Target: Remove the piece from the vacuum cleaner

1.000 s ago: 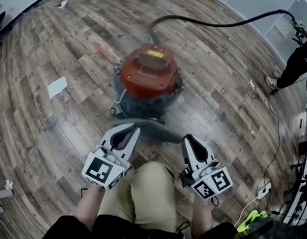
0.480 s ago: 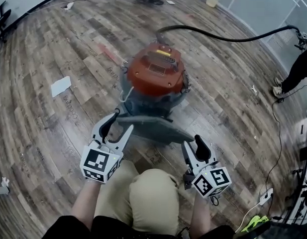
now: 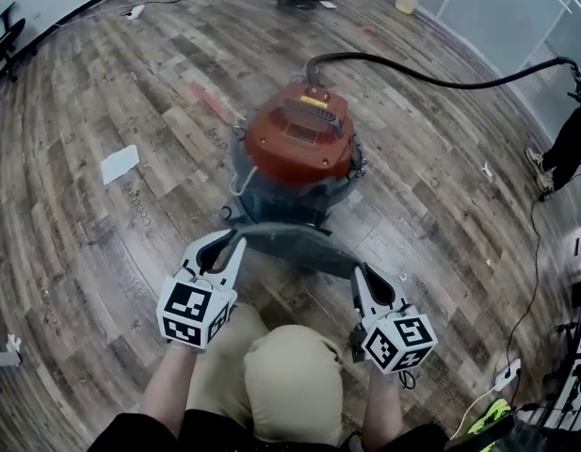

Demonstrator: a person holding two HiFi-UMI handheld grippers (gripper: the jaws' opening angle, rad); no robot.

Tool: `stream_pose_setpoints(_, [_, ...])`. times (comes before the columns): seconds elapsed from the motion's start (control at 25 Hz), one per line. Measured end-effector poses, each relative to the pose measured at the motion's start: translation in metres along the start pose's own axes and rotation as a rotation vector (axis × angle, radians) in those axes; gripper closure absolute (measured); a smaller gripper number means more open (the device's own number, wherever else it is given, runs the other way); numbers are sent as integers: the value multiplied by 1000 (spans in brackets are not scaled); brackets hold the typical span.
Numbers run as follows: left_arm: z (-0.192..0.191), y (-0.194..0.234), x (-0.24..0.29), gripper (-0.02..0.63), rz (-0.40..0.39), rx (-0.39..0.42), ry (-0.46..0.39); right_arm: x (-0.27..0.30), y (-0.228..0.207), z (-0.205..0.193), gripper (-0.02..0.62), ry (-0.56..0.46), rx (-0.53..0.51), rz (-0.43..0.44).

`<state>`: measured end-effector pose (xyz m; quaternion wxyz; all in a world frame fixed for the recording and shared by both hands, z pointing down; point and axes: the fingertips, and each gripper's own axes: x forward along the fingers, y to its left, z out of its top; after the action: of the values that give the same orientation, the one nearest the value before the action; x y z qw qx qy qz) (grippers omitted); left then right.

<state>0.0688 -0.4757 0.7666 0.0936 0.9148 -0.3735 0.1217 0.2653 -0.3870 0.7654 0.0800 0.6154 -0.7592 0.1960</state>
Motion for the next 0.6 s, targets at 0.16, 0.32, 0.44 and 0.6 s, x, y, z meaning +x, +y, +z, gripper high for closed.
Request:
stream_pose_setpoints(0.16, [-5, -8, -6, 574, -30, -13, 5, -6, 10, -1, 560, -12, 17, 20])
stream_pose_setpoints(0.32, [-4, -17, -15, 574, -70, -9, 4, -13, 24, -3, 560, -7, -18, 17])
stream_pose_setpoints(0.44, [-2, -22, -23, 574, -73, -1, -6, -19, 28, -2, 561, -15, -19, 3])
stream_pose_setpoints(0.6, [-6, -25, -31, 574, -83, -10, -7, -29, 36, -7, 561, -10, -35, -27])
